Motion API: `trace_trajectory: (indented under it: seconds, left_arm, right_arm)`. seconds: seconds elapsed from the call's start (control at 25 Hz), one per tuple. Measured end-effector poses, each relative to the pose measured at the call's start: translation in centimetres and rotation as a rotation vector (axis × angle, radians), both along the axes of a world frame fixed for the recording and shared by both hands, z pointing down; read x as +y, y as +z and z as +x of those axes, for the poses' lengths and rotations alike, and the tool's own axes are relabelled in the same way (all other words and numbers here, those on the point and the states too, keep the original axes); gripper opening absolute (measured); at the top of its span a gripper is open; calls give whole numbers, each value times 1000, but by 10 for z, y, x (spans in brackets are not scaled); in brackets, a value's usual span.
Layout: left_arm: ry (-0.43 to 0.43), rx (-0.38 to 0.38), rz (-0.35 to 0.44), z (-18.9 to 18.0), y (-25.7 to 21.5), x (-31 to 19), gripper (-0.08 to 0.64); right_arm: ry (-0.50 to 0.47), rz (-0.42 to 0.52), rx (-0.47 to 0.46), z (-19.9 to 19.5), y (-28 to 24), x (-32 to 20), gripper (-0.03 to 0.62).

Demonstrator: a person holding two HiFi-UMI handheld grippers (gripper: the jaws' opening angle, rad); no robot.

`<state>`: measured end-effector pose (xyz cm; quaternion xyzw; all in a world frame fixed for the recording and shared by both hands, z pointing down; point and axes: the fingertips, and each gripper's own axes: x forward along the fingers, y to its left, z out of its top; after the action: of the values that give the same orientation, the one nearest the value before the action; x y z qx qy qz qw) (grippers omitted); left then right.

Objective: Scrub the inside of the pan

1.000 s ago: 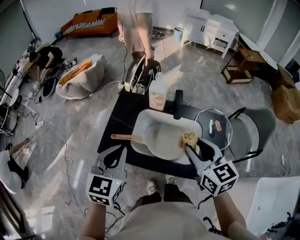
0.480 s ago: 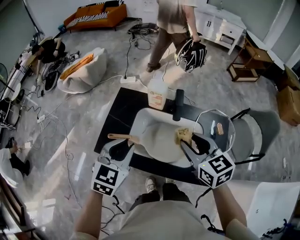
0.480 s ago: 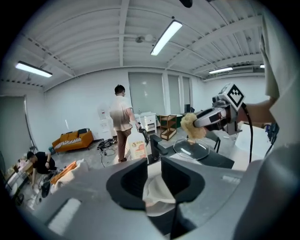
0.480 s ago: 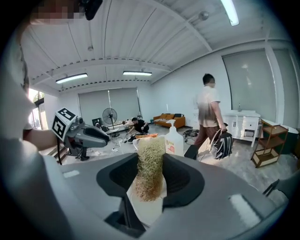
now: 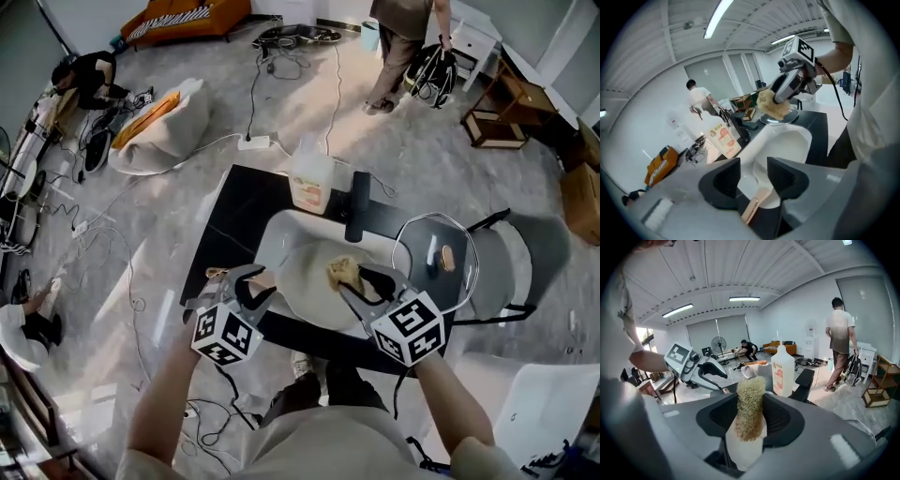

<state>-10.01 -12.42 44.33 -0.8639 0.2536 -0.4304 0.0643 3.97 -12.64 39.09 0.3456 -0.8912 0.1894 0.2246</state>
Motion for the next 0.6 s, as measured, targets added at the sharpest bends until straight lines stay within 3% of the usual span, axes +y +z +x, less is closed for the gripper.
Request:
trace_trajectory:
  seconds: [0.32,0.6]
  left_arm:
    - [127,-135,-140,-11,88,-18,236]
    - [233,-286,-339,-27,151,-11,239]
  right_arm:
    - [-73,-123,34,-20,71,-12,169]
    - [-130,-220,82,-33,131,-18,170]
